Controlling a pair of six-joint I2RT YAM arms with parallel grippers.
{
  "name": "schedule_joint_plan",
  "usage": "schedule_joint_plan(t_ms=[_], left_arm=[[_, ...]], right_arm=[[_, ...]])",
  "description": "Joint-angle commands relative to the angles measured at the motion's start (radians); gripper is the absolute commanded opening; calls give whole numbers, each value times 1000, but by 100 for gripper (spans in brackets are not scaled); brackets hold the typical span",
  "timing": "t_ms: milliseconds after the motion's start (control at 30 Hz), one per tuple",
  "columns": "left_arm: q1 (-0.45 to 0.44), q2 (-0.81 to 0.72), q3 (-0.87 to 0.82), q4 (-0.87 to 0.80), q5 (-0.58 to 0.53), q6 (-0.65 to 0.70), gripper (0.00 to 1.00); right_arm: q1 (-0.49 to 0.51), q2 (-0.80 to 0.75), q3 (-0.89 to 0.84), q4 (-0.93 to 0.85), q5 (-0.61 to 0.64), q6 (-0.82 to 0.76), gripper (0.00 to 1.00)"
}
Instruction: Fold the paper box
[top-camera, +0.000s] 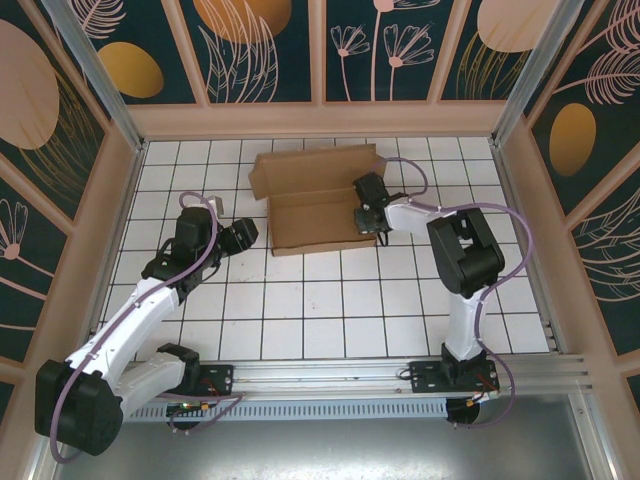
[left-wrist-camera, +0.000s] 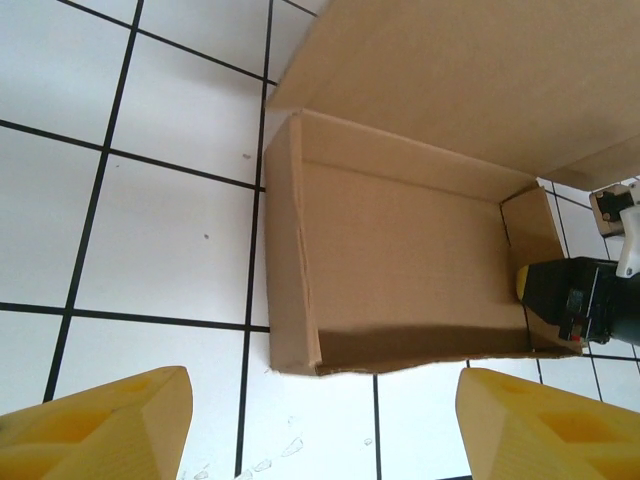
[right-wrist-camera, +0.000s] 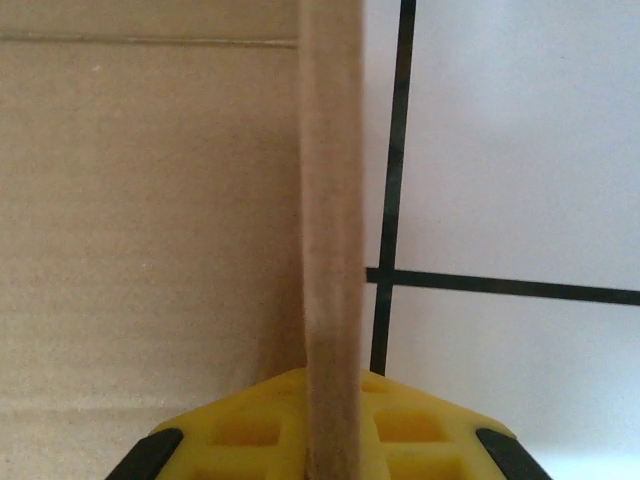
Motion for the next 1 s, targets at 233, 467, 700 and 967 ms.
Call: schedule_joint_plan(t_ms=[233,467,700,967], left_arm=[[-3,-6,9,24,-35,43,72],[-2,-50,-4,125,-63,110,75],[-2,-12,-23,287,-33,331,64],[-1,107,-34,493,-100,646,68]], right_arm=[[39,-60,-48,-42,173,26,30],[-6,-294,-164,157,-85,2,61],[-38,-420,-173,217,-143,-36,59],[-67,-380,-16,114,-116,-119,54]])
